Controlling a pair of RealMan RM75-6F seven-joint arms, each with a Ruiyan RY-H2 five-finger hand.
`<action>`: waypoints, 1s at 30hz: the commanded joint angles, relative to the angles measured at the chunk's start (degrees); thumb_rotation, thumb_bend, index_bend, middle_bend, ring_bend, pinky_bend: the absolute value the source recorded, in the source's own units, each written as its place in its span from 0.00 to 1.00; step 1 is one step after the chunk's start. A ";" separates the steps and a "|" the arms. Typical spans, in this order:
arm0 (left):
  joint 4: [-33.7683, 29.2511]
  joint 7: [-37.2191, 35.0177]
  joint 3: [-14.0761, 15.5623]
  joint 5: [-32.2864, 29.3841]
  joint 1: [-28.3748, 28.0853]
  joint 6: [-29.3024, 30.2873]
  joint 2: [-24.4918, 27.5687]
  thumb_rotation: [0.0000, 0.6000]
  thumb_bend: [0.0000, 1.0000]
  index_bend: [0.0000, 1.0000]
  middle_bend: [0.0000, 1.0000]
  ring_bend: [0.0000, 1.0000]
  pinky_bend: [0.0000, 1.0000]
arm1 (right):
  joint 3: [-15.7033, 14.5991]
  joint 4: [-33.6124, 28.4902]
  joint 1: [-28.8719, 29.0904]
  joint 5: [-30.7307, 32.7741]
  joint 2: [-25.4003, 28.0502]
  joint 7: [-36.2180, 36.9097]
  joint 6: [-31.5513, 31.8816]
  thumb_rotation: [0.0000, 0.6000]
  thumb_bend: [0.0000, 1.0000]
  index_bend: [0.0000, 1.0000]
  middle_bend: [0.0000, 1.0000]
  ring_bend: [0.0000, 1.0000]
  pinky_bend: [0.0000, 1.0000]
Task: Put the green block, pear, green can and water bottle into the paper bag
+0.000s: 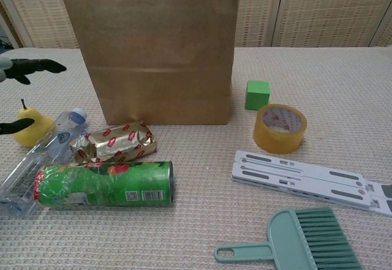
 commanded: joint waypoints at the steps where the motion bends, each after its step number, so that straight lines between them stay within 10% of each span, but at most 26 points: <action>1: 2.62 7.50 -2.58 -5.15 -5.01 -6.17 -2.46 1.00 0.38 0.00 0.00 0.00 0.14 | -0.04 -0.18 0.04 0.16 0.18 0.15 -0.18 1.00 0.07 0.00 0.00 0.00 0.02; 12: 7.36 22.00 -4.89 -19.72 -12.39 -12.70 -3.40 1.00 0.39 0.01 0.00 0.00 0.19 | -0.27 -0.79 0.11 0.74 1.09 1.23 -0.74 1.00 0.07 0.00 0.00 0.00 0.02; 30: 3.82 20.45 -1.91 -27.23 -11.64 -12.30 1.25 1.00 0.38 0.00 0.00 0.00 0.15 | -0.28 -1.21 0.17 1.13 1.15 0.46 -1.53 1.00 0.07 0.00 0.00 0.00 0.02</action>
